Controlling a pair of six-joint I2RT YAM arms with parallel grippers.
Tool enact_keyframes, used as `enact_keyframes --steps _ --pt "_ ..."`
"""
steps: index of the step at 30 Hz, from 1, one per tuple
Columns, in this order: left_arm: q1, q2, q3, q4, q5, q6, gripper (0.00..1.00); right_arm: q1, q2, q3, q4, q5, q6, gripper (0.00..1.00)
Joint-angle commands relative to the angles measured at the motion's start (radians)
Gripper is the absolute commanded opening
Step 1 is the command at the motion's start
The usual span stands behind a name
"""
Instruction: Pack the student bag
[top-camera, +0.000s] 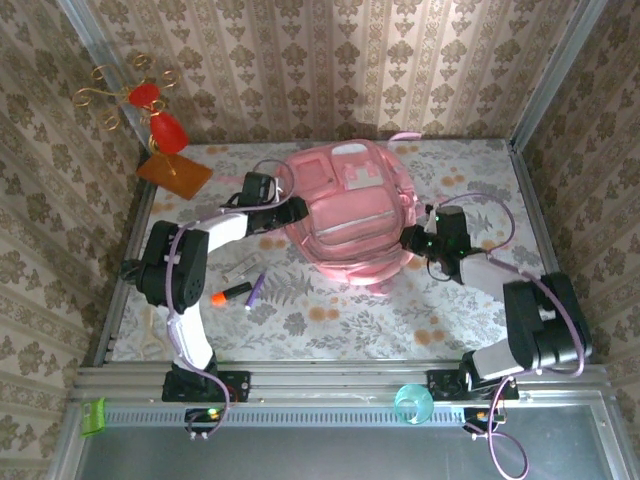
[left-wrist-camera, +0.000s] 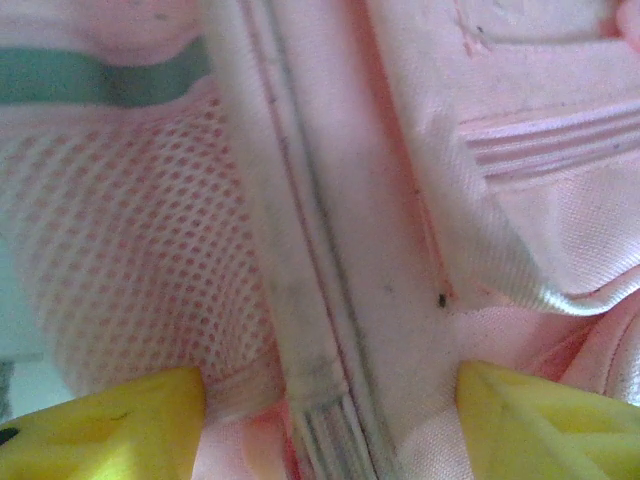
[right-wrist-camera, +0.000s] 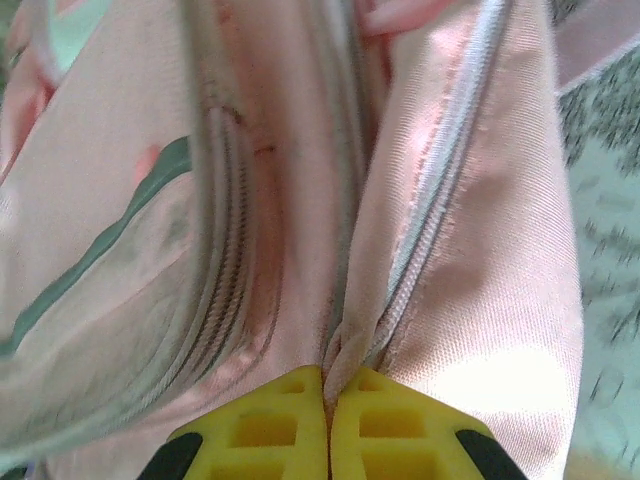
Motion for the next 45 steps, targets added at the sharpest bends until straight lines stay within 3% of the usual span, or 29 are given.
enact_keyframes --steps 1,5,8,11,13,16,18,25,31,41,45 --pt "-0.002 0.048 0.092 -0.026 0.051 0.031 0.68 0.093 -0.104 -0.044 -0.011 -0.017 0.033 0.14" --pt "0.032 0.063 0.174 -0.082 0.030 0.076 0.68 0.190 -0.192 -0.021 -0.200 0.064 -0.104 0.35" --pt "0.076 0.018 0.197 -0.123 -0.019 0.116 0.70 0.276 -0.293 0.026 -0.397 0.359 -0.322 0.52" --pt "0.115 -0.071 0.154 -0.131 -0.068 0.141 0.72 0.368 -0.355 0.024 -0.361 0.550 -0.535 0.64" --pt "0.126 -0.145 0.092 -0.140 -0.118 0.164 0.73 0.407 -0.338 0.036 -0.291 0.552 -0.665 0.72" --pt "0.126 -0.281 -0.054 -0.119 -0.171 0.180 0.73 0.420 -0.246 0.106 -0.242 0.410 -0.852 0.76" --pt "0.127 -0.352 -0.135 -0.110 -0.185 0.182 0.74 0.421 -0.162 0.179 -0.281 0.320 -0.963 0.76" --pt "0.128 -0.473 -0.252 -0.139 -0.173 0.193 0.74 0.425 0.096 0.420 -0.430 0.211 -1.193 0.73" --pt "0.121 -0.498 -0.313 -0.125 -0.138 0.179 0.74 0.446 0.204 0.484 -0.475 0.245 -1.313 0.72" --pt "0.118 -0.537 -0.338 -0.160 -0.170 0.214 0.74 0.444 0.279 0.558 -0.426 0.278 -1.326 0.39" --pt "0.117 -0.538 -0.340 -0.159 -0.169 0.218 0.74 0.441 0.283 0.581 -0.437 0.280 -1.333 0.31"
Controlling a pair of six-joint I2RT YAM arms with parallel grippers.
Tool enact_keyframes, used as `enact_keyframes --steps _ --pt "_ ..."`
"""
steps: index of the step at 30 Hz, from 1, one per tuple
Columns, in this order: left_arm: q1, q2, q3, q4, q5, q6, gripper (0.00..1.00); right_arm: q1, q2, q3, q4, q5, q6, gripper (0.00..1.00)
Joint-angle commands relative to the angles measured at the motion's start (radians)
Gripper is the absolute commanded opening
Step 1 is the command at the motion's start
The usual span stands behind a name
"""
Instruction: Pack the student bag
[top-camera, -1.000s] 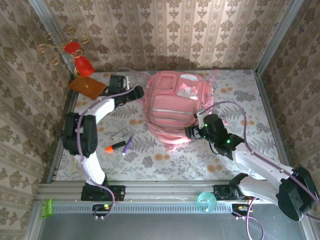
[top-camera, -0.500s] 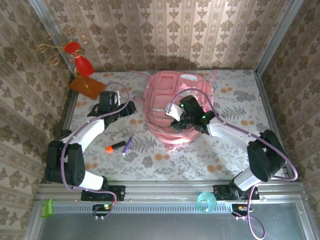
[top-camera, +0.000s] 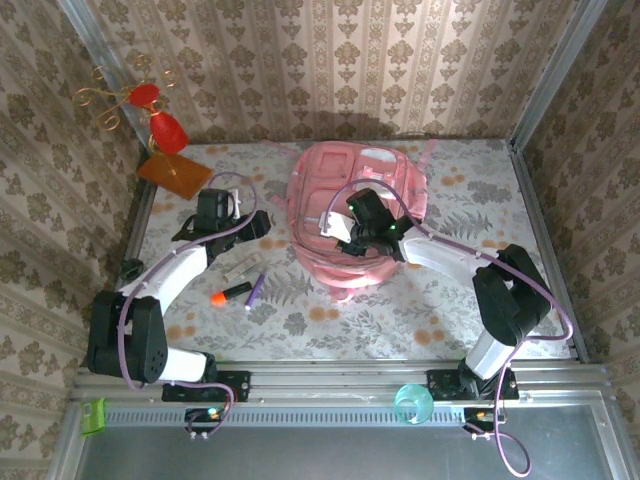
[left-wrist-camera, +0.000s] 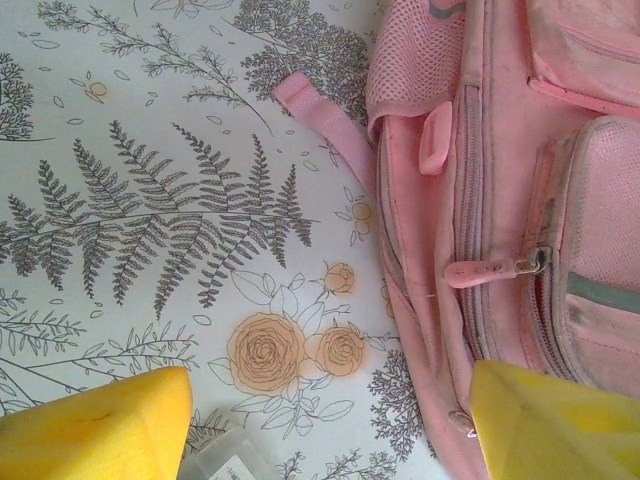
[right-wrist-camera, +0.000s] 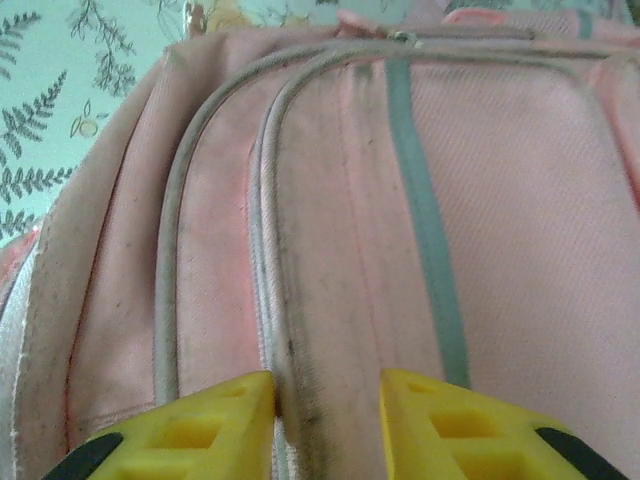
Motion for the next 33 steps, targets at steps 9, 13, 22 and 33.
enact_keyframes --steps 9,13,22,33 --pt "-0.009 -0.025 -0.020 -0.029 -0.005 0.044 0.74 -0.010 0.030 0.060 -0.025 0.029 -0.009 0.14" --pt "-0.010 -0.037 -0.029 -0.033 -0.005 0.050 0.74 -0.008 0.031 0.060 -0.042 0.030 -0.025 0.20" --pt "-0.011 -0.047 -0.031 -0.034 0.004 0.052 0.74 -0.005 0.053 0.048 -0.051 0.066 -0.057 0.37" --pt "-0.011 -0.051 -0.040 -0.040 0.004 0.056 0.75 -0.001 0.055 0.059 -0.022 0.098 -0.065 0.18"
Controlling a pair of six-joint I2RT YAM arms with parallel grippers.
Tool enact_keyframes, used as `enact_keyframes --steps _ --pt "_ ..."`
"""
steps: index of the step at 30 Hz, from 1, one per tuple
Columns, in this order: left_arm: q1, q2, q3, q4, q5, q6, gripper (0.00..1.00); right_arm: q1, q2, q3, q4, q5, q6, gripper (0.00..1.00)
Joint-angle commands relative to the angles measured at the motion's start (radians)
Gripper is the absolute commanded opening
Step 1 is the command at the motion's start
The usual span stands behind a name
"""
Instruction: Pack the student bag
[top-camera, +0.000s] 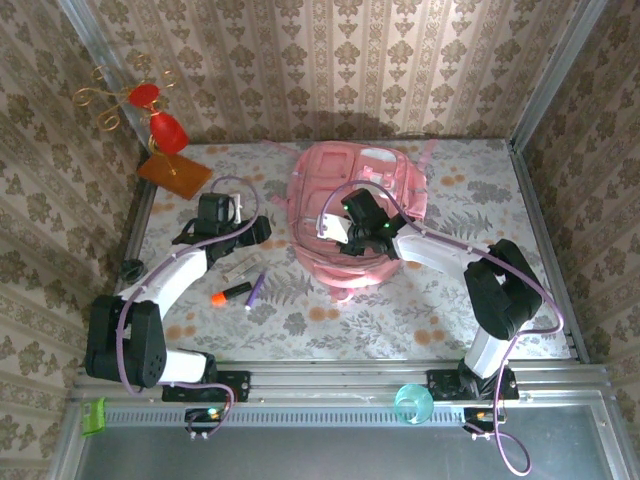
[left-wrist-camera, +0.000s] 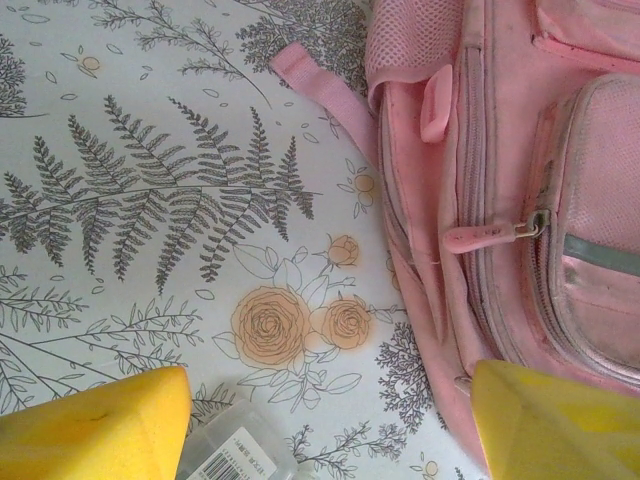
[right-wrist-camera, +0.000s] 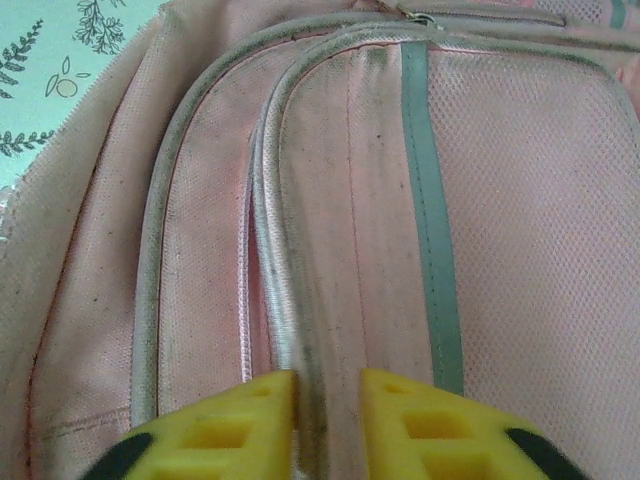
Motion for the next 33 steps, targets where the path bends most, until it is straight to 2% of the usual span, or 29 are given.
enact_keyframes --steps 1,4,6,10,15,22,26,28,33 --pt "-0.005 -0.029 -0.014 -0.022 0.003 0.023 0.75 -0.005 -0.003 0.035 0.001 0.057 -0.005 0.15" --pt "-0.006 -0.037 -0.017 -0.024 0.004 0.023 0.75 -0.004 -0.025 0.040 0.012 0.058 -0.001 0.03" --pt "-0.008 -0.044 -0.021 -0.025 0.004 0.022 0.75 -0.003 -0.047 0.034 0.031 0.059 0.003 0.00" --pt "-0.008 -0.076 -0.047 -0.028 0.003 0.012 0.75 -0.003 -0.092 0.046 0.047 0.051 0.060 0.00" --pt "-0.015 -0.150 -0.104 -0.062 -0.006 0.002 0.76 -0.003 -0.149 0.061 0.050 -0.015 0.184 0.00" --pt "-0.095 -0.245 -0.182 -0.187 -0.067 -0.060 0.76 -0.006 -0.176 0.130 -0.002 -0.071 0.328 0.00" --pt "-0.185 -0.246 -0.183 -0.307 -0.149 -0.084 0.72 -0.008 -0.188 0.171 -0.030 -0.069 0.372 0.00" --pt "-0.235 -0.244 -0.180 -0.350 -0.189 -0.089 0.65 -0.010 -0.195 0.180 -0.029 -0.065 0.385 0.00" --pt "-0.261 -0.201 -0.187 -0.428 -0.246 -0.099 0.60 -0.013 -0.197 0.180 -0.020 -0.062 0.393 0.00"
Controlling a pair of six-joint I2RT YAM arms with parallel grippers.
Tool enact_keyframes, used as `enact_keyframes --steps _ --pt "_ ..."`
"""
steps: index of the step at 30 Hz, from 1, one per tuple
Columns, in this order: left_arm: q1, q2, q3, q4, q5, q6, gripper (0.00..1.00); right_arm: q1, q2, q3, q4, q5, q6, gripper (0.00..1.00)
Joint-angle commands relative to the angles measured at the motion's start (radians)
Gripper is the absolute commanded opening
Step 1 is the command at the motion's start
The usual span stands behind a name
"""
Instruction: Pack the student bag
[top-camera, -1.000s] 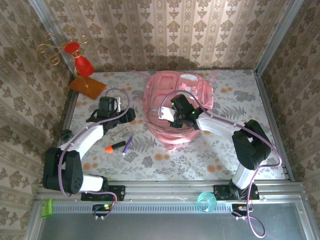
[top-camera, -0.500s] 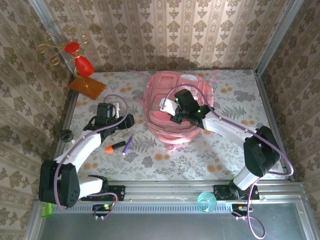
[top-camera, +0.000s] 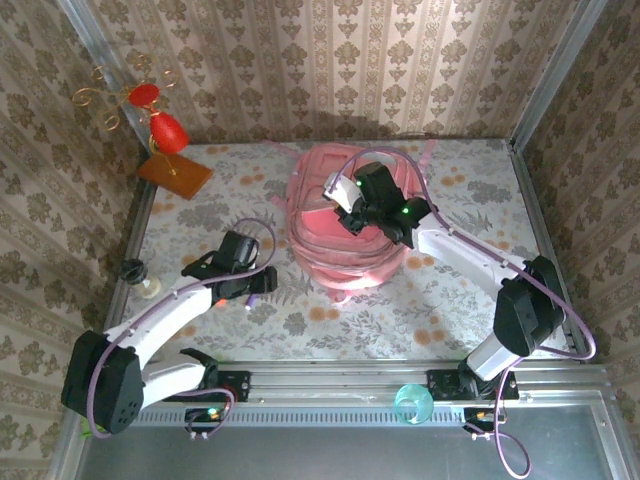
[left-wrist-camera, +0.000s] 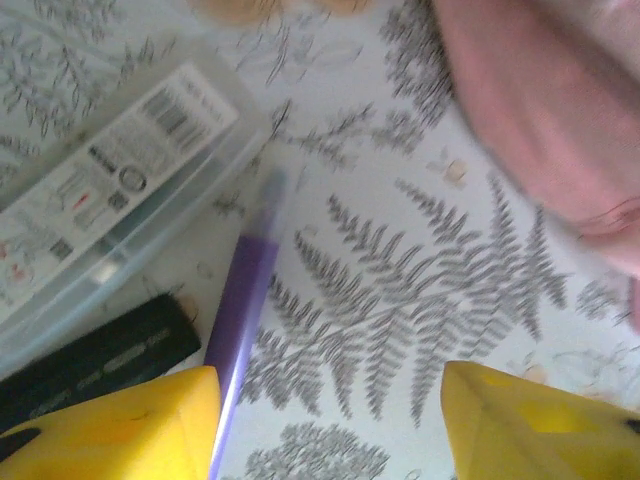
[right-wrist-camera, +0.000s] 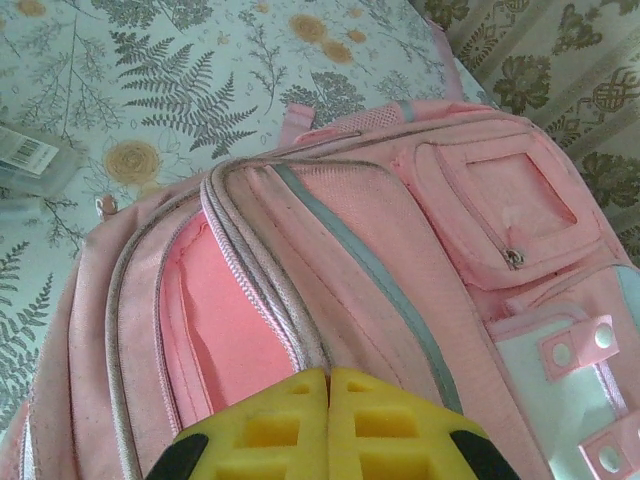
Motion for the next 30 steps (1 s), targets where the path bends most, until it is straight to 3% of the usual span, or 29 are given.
enact_keyframes --steps 1,7,13,19,26,30 --pt "-0.004 0.031 -0.020 -0.092 -0.080 -0.030 0.60 0.006 -0.060 0.046 0.041 -0.034 0.040 0.00" --pt "-0.004 0.102 -0.039 -0.046 -0.080 -0.036 0.60 0.004 -0.058 0.042 0.045 -0.030 0.037 0.00" --pt "-0.006 0.186 -0.039 0.008 -0.067 -0.021 0.53 0.003 -0.060 0.040 0.048 -0.033 0.032 0.00" --pt "-0.017 0.251 -0.032 0.060 -0.045 -0.007 0.35 0.003 -0.064 0.026 0.051 -0.034 0.033 0.00" --pt "-0.088 0.320 0.015 0.110 -0.017 0.017 0.14 0.001 -0.064 0.023 0.054 -0.027 0.039 0.00" --pt "-0.117 0.285 0.044 0.120 -0.032 0.004 0.04 -0.004 -0.063 0.024 0.049 -0.027 0.062 0.00"
